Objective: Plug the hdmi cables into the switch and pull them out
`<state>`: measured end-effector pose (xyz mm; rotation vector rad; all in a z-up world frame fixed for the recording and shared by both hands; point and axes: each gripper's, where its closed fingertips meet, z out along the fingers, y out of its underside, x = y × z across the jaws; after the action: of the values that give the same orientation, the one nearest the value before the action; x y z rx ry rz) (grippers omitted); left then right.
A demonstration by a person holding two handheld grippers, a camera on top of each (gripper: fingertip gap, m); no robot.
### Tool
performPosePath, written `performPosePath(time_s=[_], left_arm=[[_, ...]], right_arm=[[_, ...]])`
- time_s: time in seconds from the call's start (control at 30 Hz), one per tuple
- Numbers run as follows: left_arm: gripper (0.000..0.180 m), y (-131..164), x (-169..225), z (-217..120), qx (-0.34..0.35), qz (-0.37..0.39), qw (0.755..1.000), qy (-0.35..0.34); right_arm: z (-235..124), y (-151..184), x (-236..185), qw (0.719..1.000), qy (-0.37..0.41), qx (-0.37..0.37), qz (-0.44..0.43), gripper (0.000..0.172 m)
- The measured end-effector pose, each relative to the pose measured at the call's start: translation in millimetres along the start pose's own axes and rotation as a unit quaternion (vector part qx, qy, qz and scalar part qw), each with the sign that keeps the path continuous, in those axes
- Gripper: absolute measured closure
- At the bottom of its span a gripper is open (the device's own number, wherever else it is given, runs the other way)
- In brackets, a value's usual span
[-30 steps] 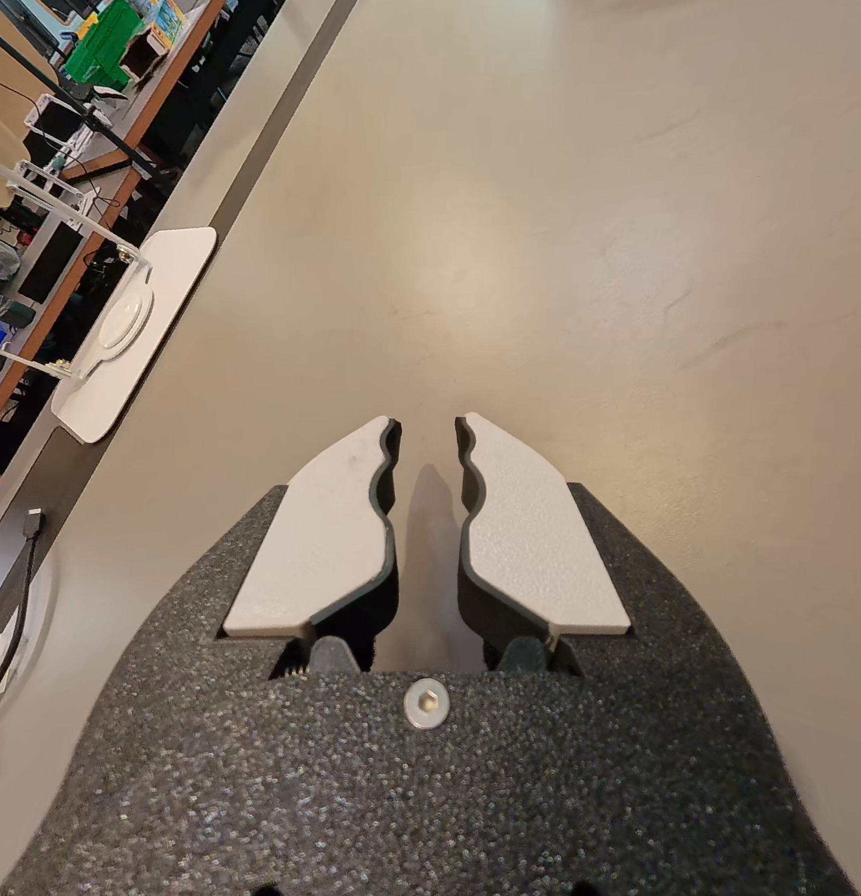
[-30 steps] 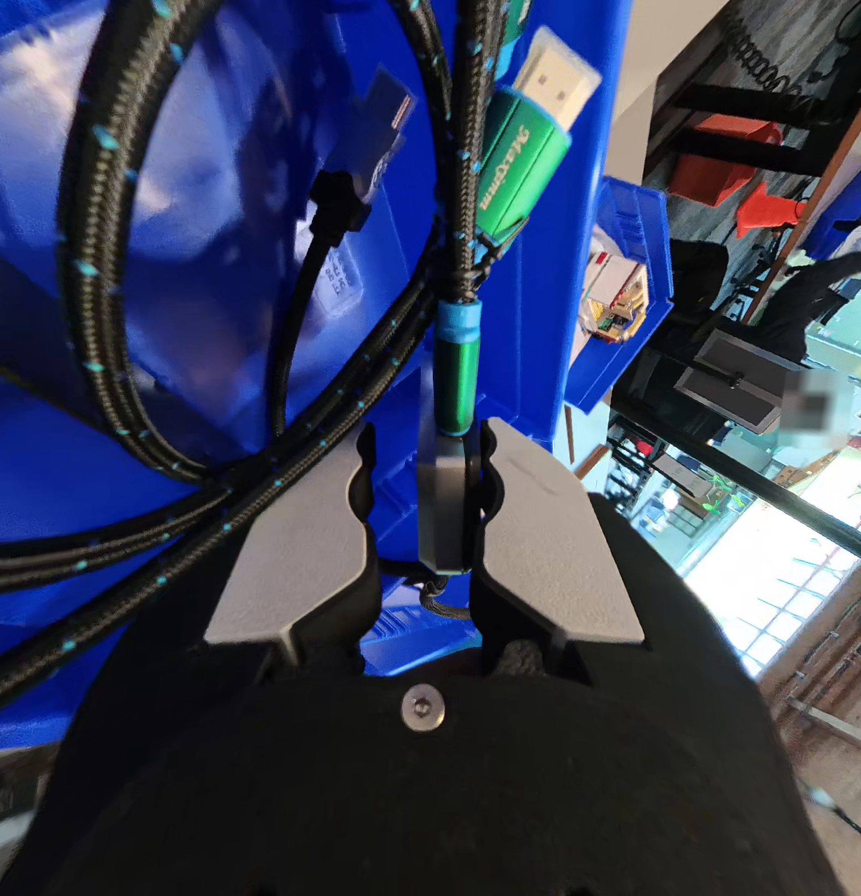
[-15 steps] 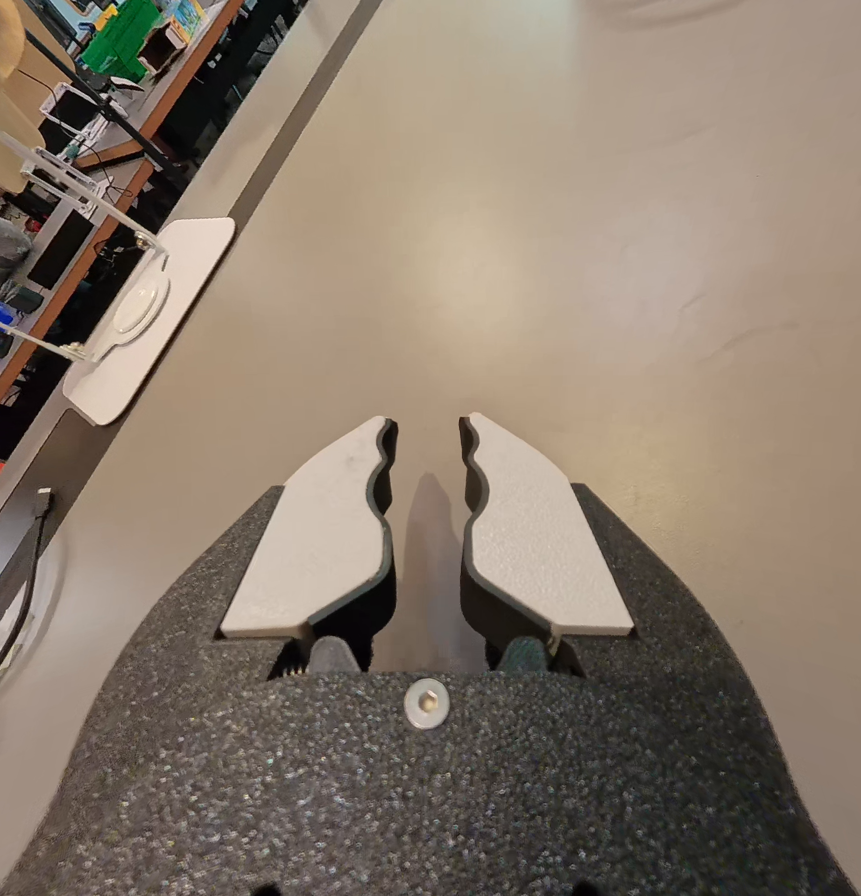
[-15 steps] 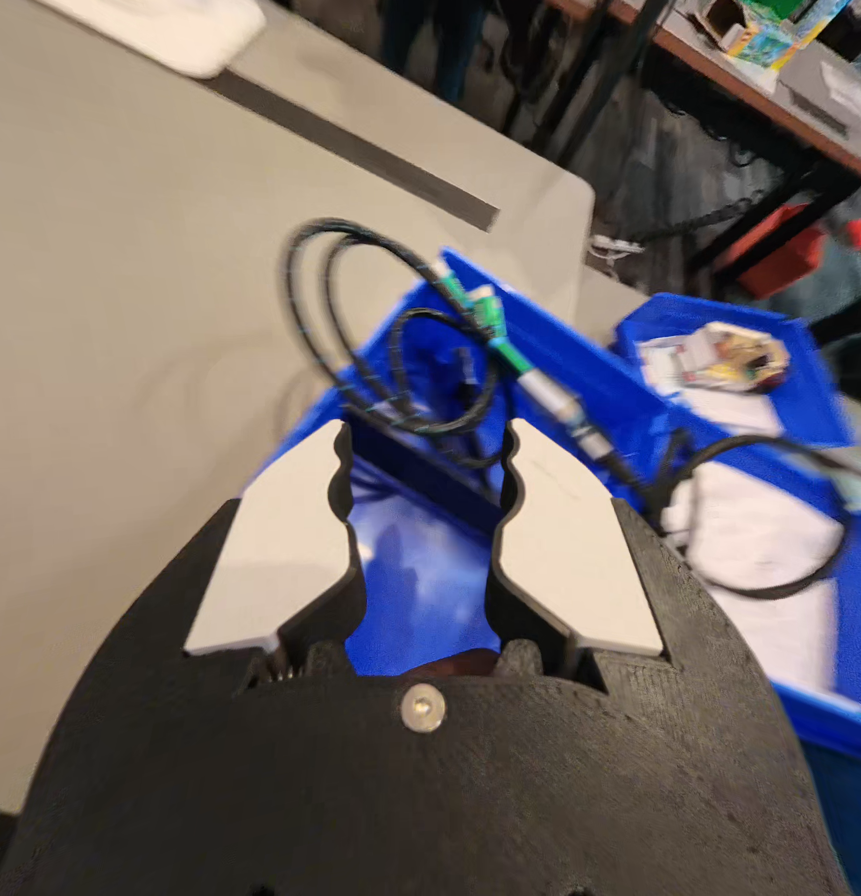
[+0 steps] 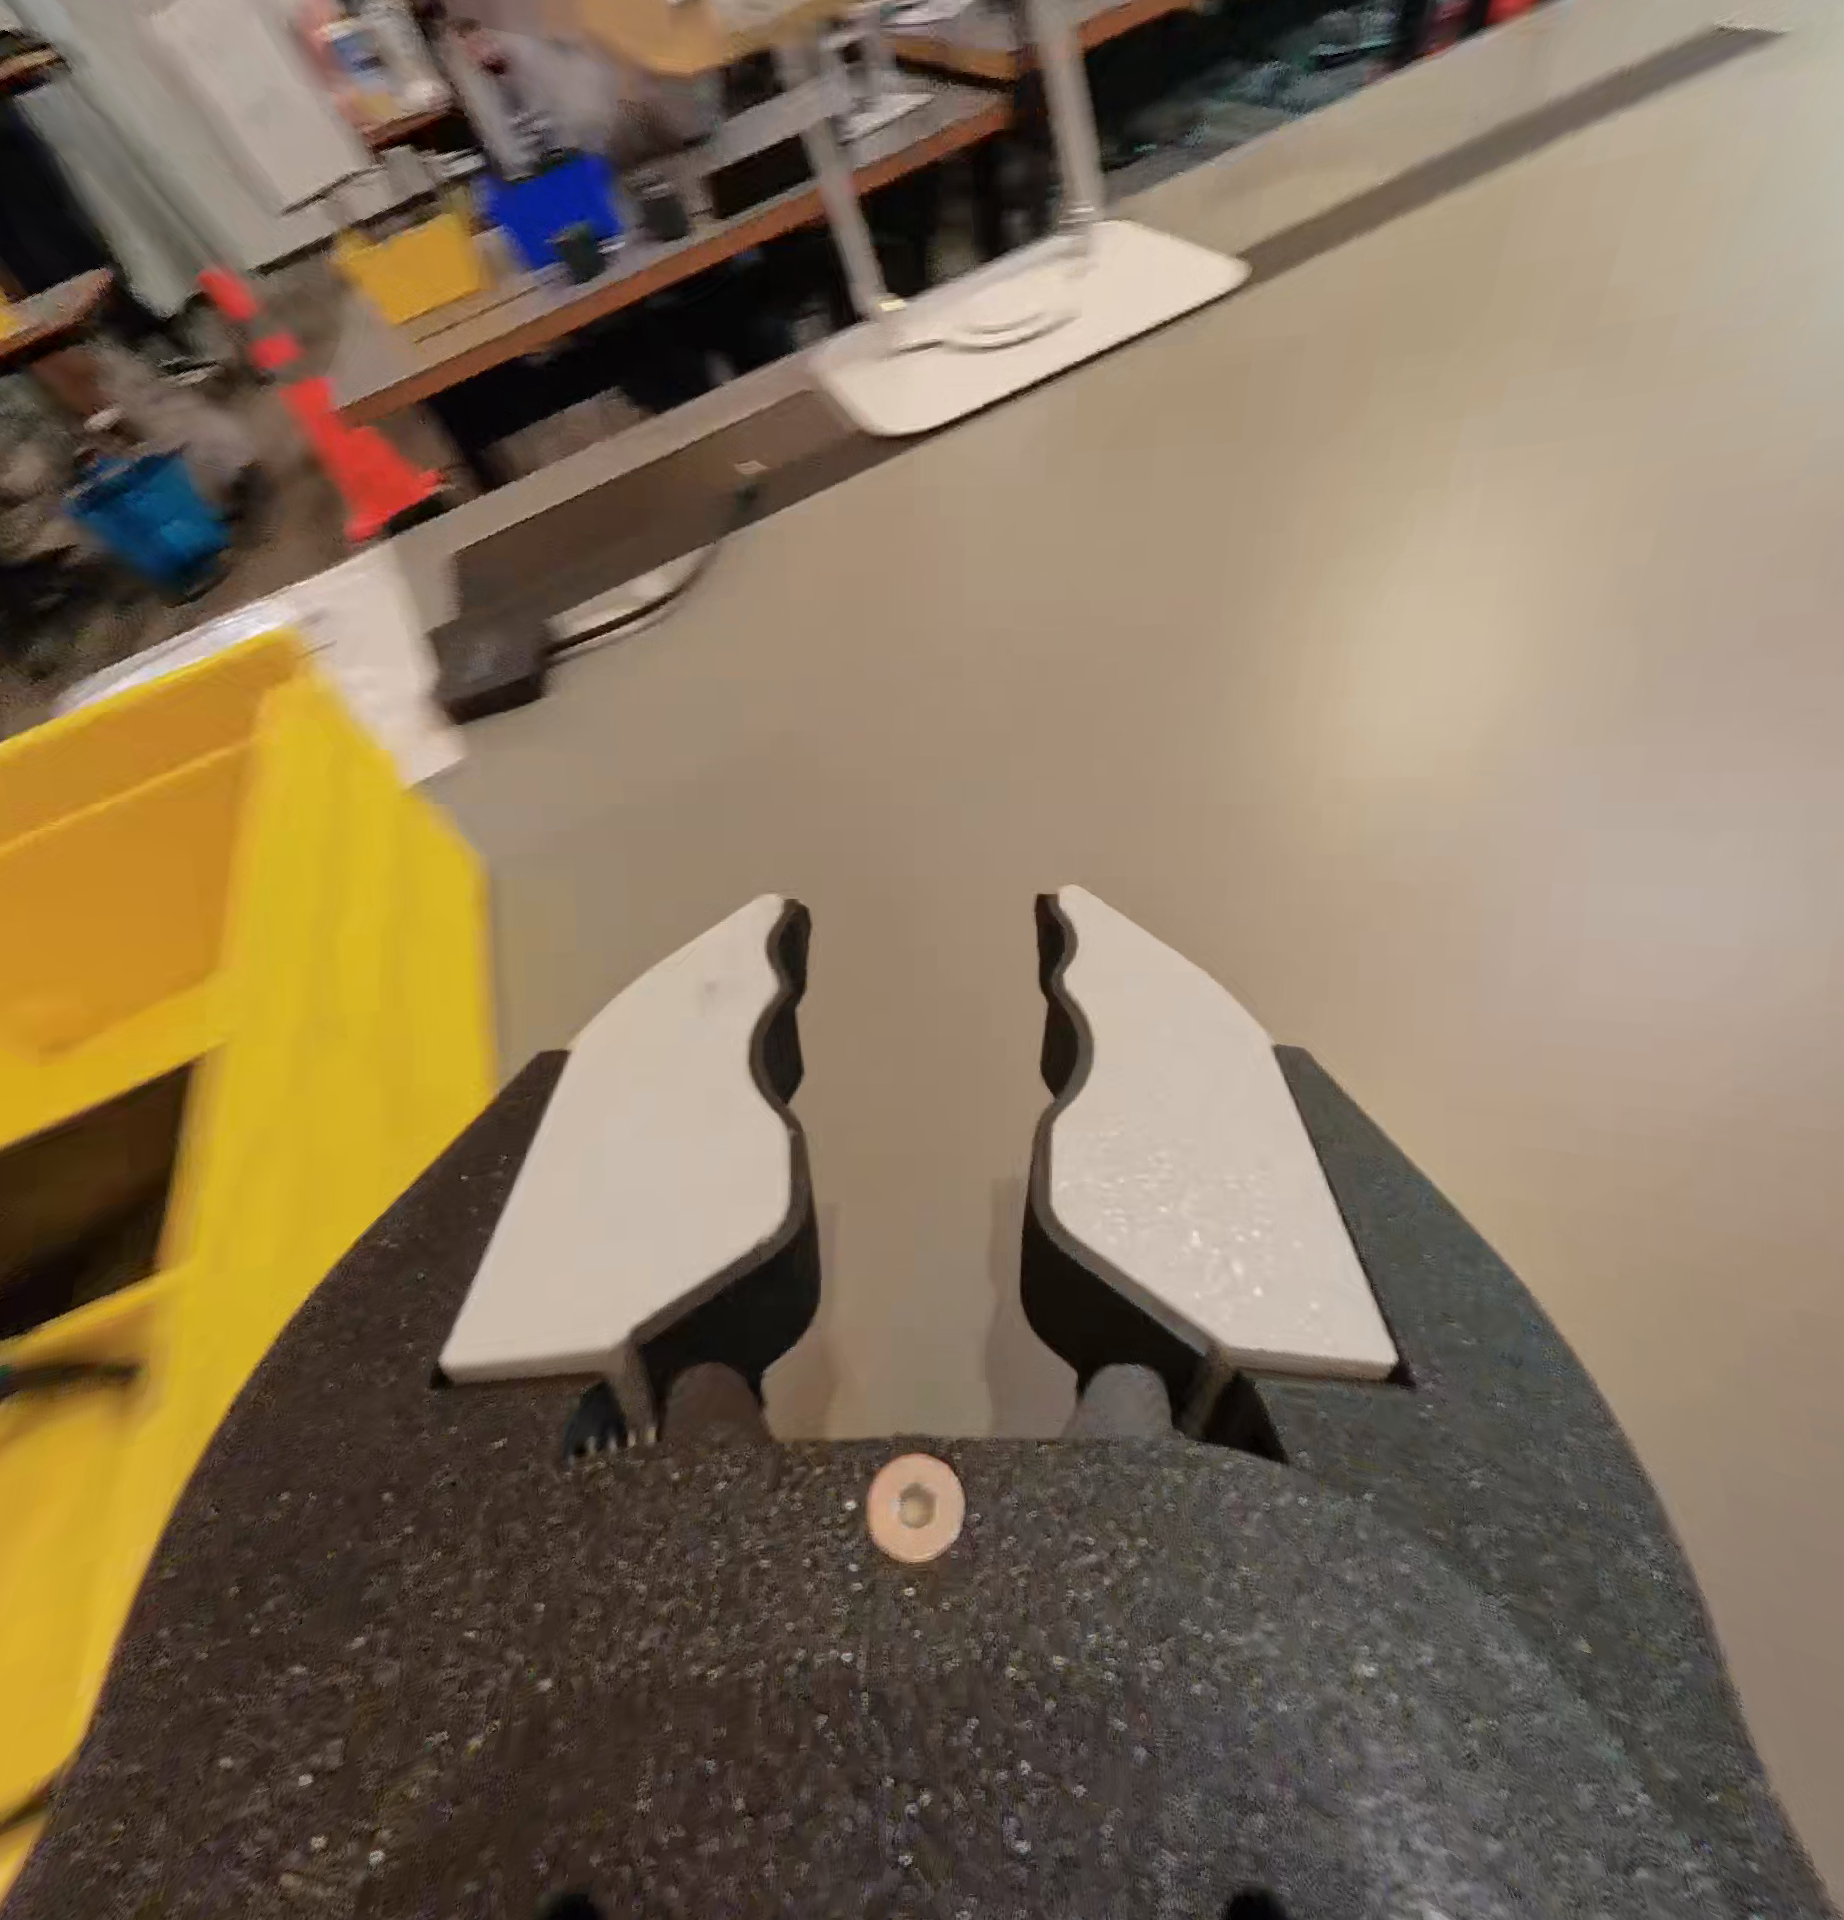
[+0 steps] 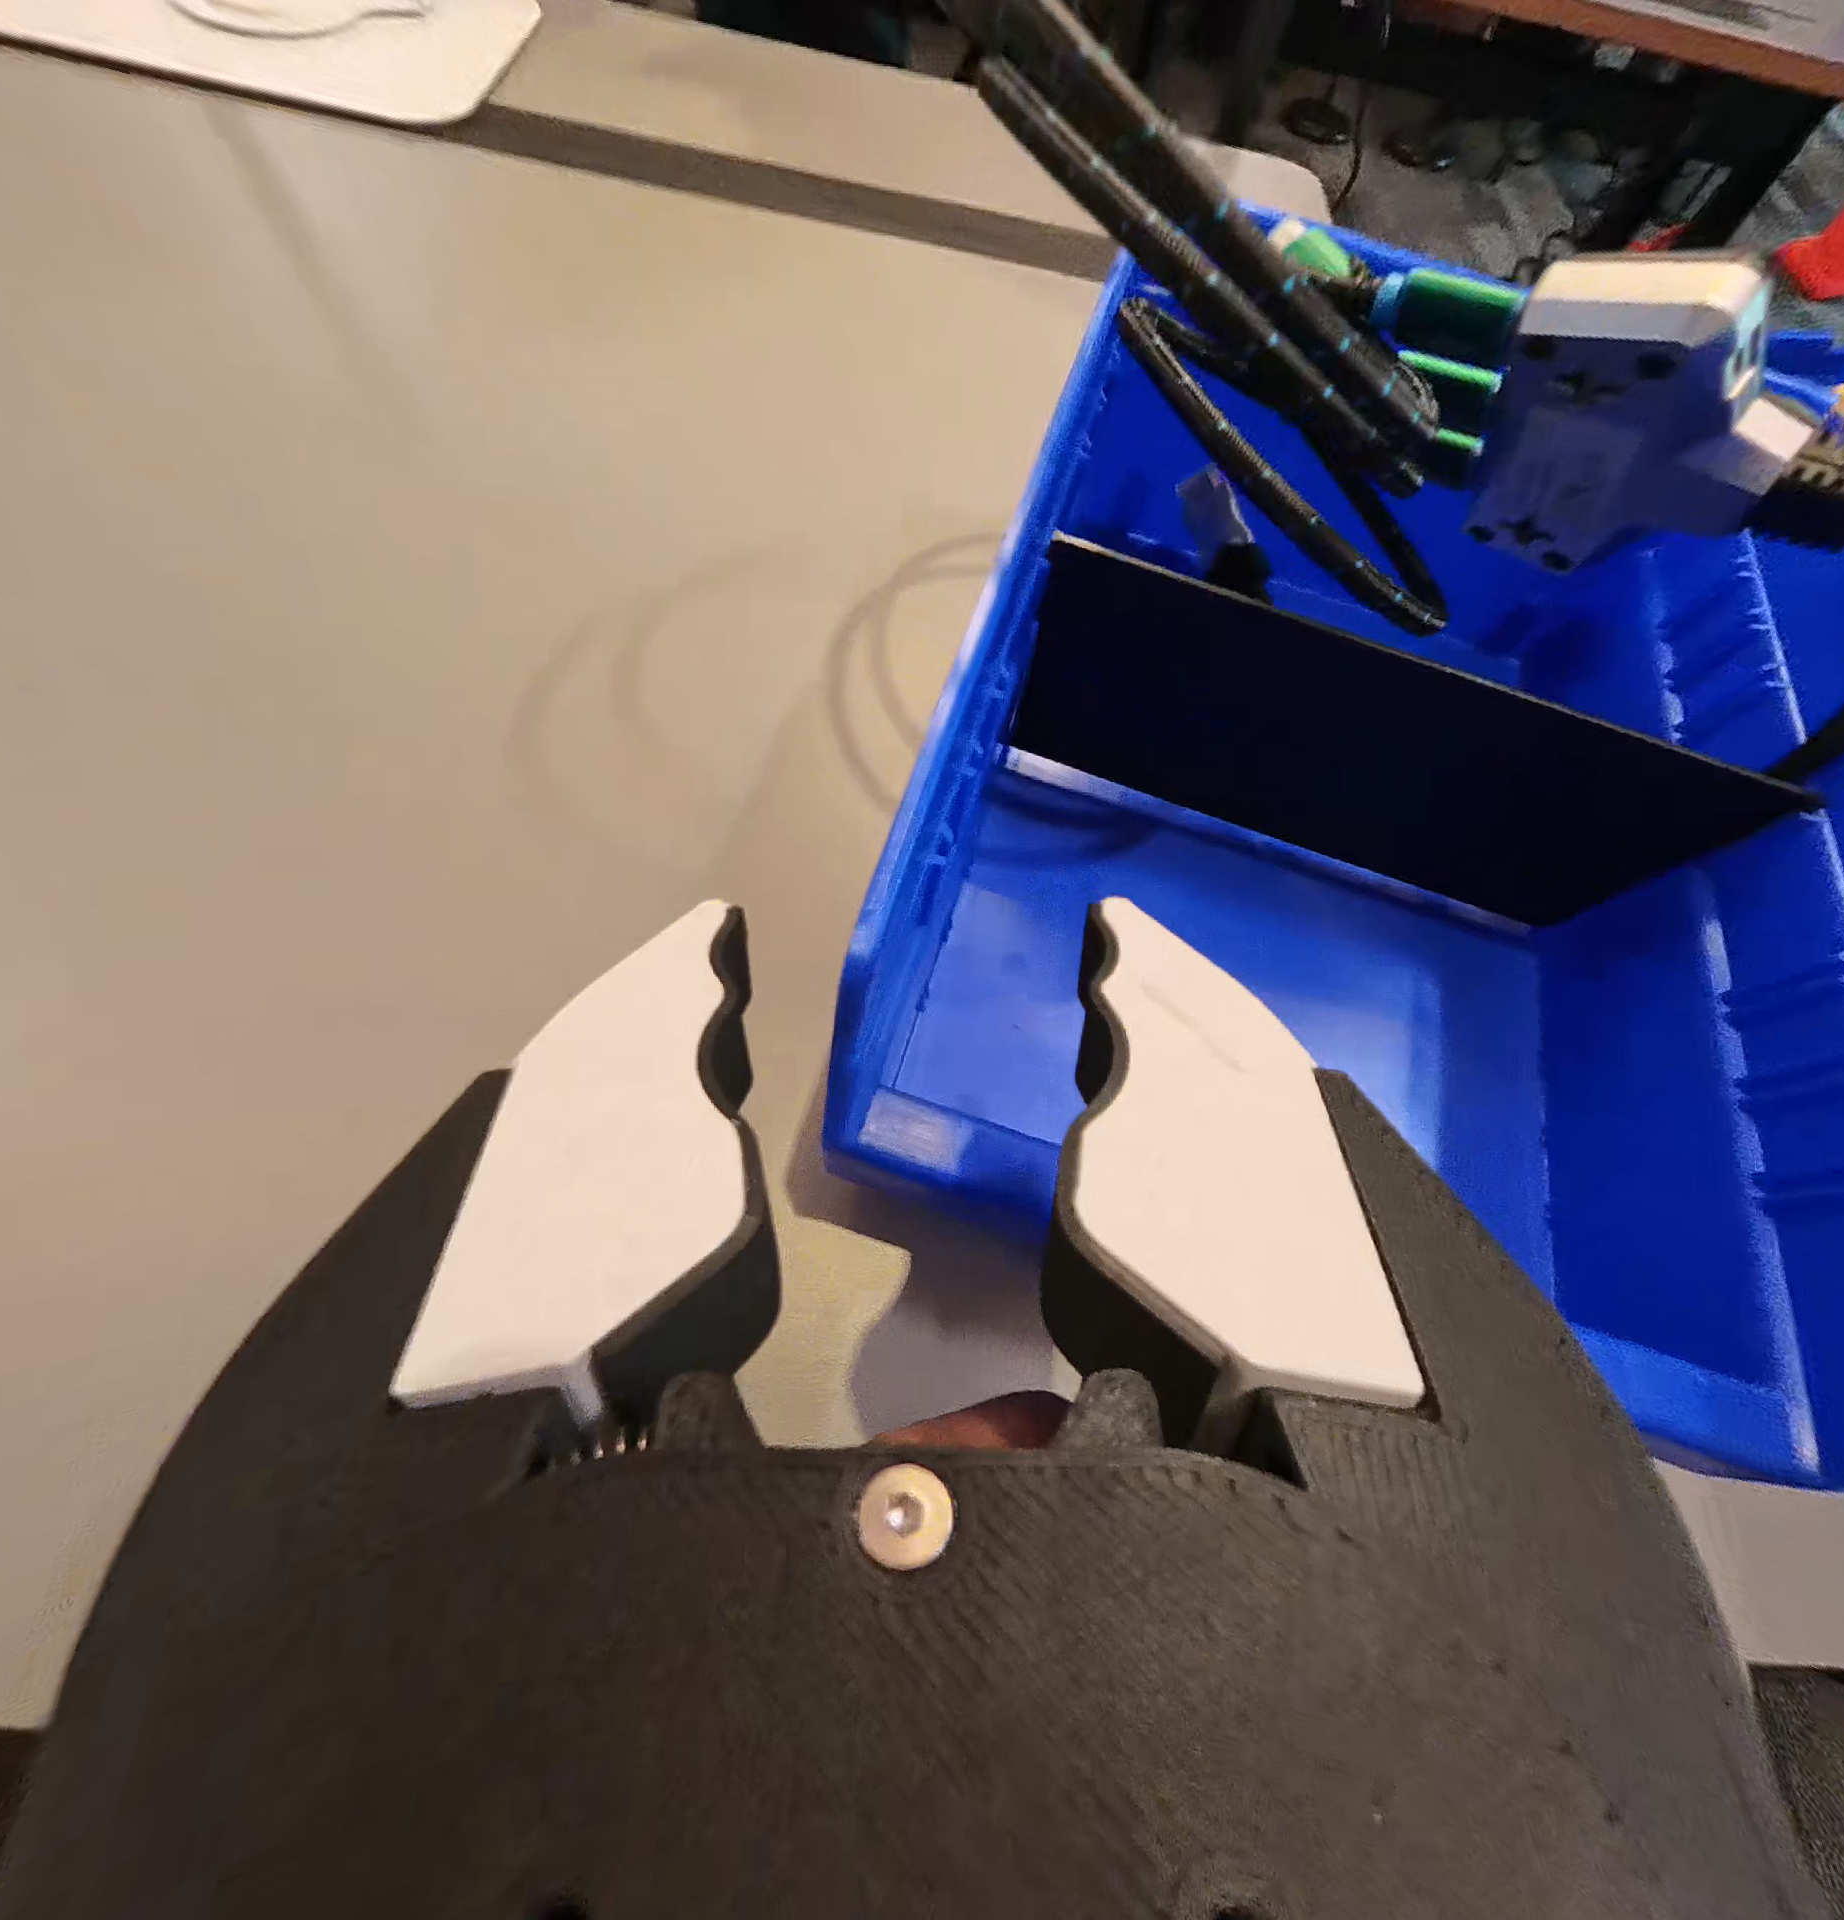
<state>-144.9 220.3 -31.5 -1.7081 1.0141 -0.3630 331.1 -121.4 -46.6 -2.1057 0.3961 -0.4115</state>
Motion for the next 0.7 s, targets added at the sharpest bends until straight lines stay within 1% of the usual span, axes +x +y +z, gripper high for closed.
performPosePath(time_s=[0.03,0.1,0.17,0.2,0.23,0.27,0.3,0.33,0.43,0.47,0.5,0.53,0.6,0.63,0.7], left_arm=[[0.135,1.9,-16.8,-17.6,-0.003,-0.007,1.000,-0.030],[0.132,3.7,-54.0,-54.0,-0.006,-0.024,0.994,-0.104],[0.135,8.4,-87.6,-87.0,-0.013,-0.033,0.984,-0.174],[0.137,13.6,-101.2,-98.5,-0.018,-0.039,0.979,-0.200],[0.138,22.5,-109.8,-103.4,-0.031,-0.051,0.977,-0.206],[0.136,35.0,-113.5,-102.1,-0.051,-0.069,0.977,-0.196],[0.128,47.0,-115.7,-98.3,-0.067,-0.088,0.976,-0.186],[0.126,56.6,-117.3,-93.8,-0.075,-0.099,0.976,-0.178],[0.129,80.4,-112.9,-77.8,-0.097,-0.104,0.979,-0.144],[0.131,86.4,-110.9,-73.3,-0.103,-0.099,0.980,-0.137],[0.139,90.7,-109.7,-69.5,-0.105,-0.089,0.981,-0.133],[0.150,94.5,-108.6,-66.4,-0.107,-0.077,0.983,-0.130],[0.164,100.6,-110.3,-62.2,-0.111,-0.048,0.983,-0.138],[0.166,100.7,-109.7,-60.4,-0.108,-0.040,0.984,-0.138],[0.168,97.6,-110.6,-57.8,-0.098,-0.027,0.984,-0.145]], right_arm=[[1.7,2.0,-1.4,1.000,-0.002,-0.004,0.000,0.112],[5.0,5.8,-2.3,1.000,-0.005,-0.010,0.001,0.123],[8.8,9.2,-1.9,1.000,-0.005,-0.017,-0.003,0.128],[10.9,10.5,-1.1,1.000,-0.004,-0.020,-0.004,0.129],[12.9,11.3,-0.7,1.000,-0.003,-0.022,-0.005,0.130],[14.8,11.5,-0.6,1.000,-0.002,-0.023,-0.006,0.131],[16.6,11.1,-0.9,1.000,-0.002,-0.022,-0.006,0.131],[18.2,10.6,-1.7,1.000,-0.001,-0.021,-0.009,0.131],[22.6,10.8,-4.9,1.000,0.002,-0.017,-0.019,0.132],[23.3,10.5,-4.6,1.000,0.009,-0.013,-0.024,0.134],[23.3,10.0,-4.0,0.999,0.017,-0.010,-0.033,0.140],[23.5,9.6,-4.0,0.999,0.022,-0.008,-0.040,0.144],[24.4,8.0,-2.3,0.998,0.033,-0.003,-0.047,0.153],[25.4,7.5,-0.6,0.998,0.038,-0.003,-0.049,0.157],[27.4,6.4,0.2,0.998,0.038,-0.003,-0.051,0.157]])
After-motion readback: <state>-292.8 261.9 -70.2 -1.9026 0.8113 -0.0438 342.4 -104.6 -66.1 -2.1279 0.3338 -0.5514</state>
